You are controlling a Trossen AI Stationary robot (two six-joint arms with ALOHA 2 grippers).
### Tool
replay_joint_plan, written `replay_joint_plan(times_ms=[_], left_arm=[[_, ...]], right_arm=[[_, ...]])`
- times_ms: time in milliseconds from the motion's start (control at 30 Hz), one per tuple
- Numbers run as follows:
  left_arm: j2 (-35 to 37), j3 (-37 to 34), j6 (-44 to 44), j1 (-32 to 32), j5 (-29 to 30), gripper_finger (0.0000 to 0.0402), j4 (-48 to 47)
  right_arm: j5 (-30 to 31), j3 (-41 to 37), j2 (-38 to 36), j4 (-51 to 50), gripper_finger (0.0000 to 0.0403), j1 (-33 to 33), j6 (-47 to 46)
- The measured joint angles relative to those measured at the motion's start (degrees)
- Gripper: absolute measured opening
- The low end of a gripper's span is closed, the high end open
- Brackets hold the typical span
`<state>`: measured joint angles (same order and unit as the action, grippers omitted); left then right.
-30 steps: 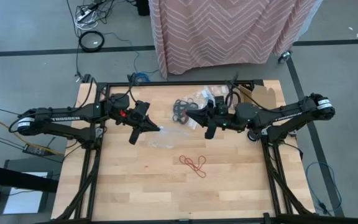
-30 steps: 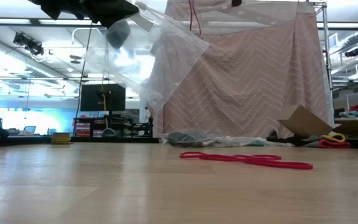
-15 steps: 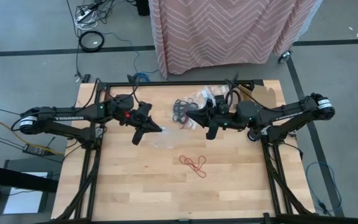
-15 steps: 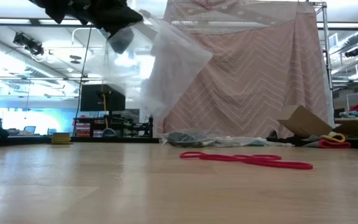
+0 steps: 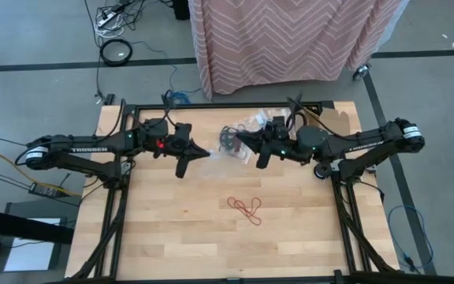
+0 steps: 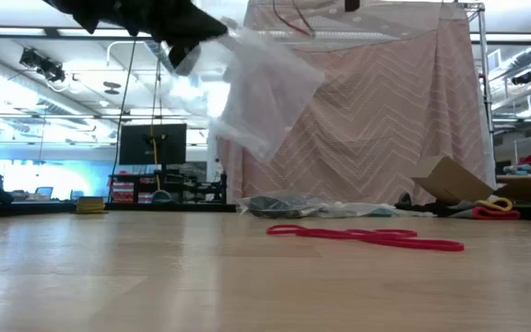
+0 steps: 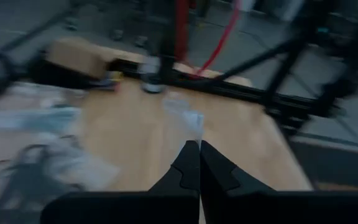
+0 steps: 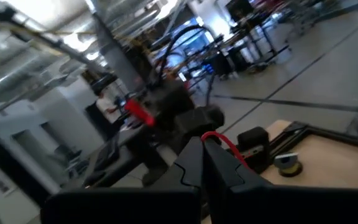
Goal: Sort rubber bands
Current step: Put the red rubber band into the transparent zip bag
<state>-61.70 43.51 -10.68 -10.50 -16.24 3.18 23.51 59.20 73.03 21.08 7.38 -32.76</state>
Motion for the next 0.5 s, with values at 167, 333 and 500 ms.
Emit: replay_joint_plan(times_ms=[167,333,500], left_arm=[[-1.5,0.0,0.4,-0.9,6.0,0.0001,0.4],[-2.9,0.0,1.4,-2.2,6.8,0.0001,0.7],[-3.4,0.0,1.4,-2.8,6.3,0.0001,2.5]], right_arm=[[2.9,0.0,0.0,0.2,0.0,-2.3,-0.2],[3.1,0.0,0.0,-0.1,0.0,-4.9,-0.4],[2.0,0.0,0.0,-0.4,0.0,-6.8,-0.4]])
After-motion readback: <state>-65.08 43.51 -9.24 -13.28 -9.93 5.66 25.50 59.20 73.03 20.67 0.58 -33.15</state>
